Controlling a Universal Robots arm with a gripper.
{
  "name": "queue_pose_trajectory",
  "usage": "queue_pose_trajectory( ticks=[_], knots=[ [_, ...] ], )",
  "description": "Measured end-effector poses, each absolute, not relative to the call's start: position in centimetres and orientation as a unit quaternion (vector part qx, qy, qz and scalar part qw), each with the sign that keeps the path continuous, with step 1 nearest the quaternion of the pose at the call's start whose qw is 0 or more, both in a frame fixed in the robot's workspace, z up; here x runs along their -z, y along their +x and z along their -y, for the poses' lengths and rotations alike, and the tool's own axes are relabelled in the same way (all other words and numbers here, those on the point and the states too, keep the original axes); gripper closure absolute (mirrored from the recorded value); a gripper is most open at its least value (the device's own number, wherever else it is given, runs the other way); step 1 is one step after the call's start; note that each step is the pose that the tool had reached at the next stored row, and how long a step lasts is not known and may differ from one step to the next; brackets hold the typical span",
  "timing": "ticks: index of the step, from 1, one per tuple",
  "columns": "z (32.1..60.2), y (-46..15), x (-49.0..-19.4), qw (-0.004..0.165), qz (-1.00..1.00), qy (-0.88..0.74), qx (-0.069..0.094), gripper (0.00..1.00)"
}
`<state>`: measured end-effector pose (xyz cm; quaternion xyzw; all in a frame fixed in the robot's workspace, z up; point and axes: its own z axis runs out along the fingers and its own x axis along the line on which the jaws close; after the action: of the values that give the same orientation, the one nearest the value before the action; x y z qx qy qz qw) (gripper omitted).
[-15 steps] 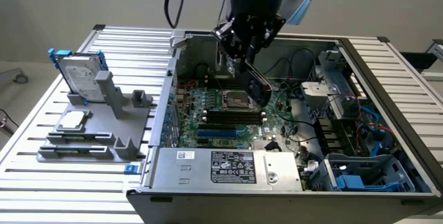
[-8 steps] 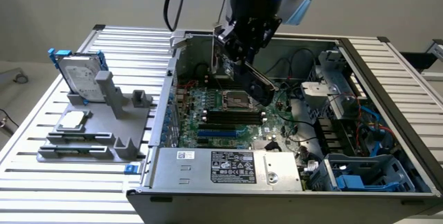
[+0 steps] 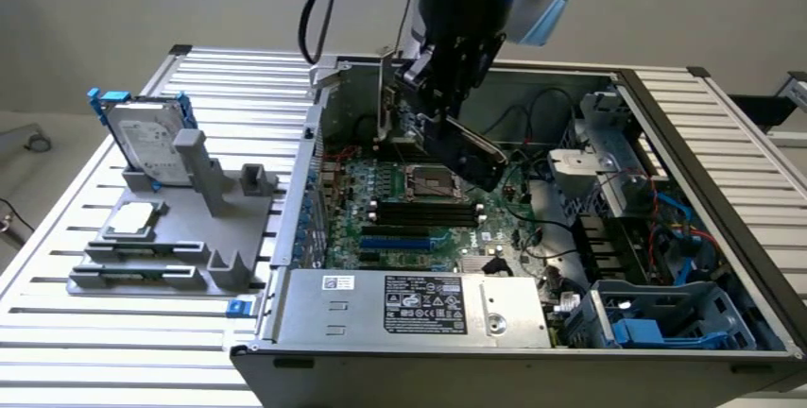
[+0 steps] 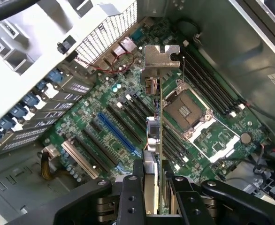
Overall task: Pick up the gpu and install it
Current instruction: 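Insert the gpu into the slot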
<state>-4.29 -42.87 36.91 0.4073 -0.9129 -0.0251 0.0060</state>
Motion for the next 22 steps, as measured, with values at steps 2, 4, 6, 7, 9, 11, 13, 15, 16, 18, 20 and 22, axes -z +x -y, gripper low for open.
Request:
queue_pose_trajectory(
  ticks=[2,4,6,7,9,11,13,15,16,18,20,22],
  knots=[
    [42.87,-4.29,-36.82,0.006,0.905,0.424,0.025,0.73],
    [42.87,-4.29,-36.73,0.007,0.898,0.440,0.025,0.73],
    [42.87,-4.29,-36.65,0.007,0.890,0.456,0.025,0.73],
    [42.87,-4.29,-36.61,0.008,0.885,0.464,0.025,0.73],
    [42.87,-4.29,-36.52,0.008,0.877,0.481,0.025,0.73],
    [42.87,-4.29,-36.43,0.008,0.868,0.496,0.024,0.73],
    [42.87,-4.29,-36.35,0.009,0.859,0.512,0.024,0.73],
    [42.87,-4.29,-36.26,0.009,0.849,0.527,0.024,0.73],
    [42.87,-4.29,-36.22,0.010,0.844,0.535,0.024,0.73],
    [42.87,-4.29,-36.13,0.010,0.834,0.551,0.024,0.73],
    [42.87,-4.29,-36.04,0.010,0.825,0.565,0.024,0.73],
    [42.87,-4.29,-35.93,0.011,0.814,0.581,0.023,0.73]
  ],
)
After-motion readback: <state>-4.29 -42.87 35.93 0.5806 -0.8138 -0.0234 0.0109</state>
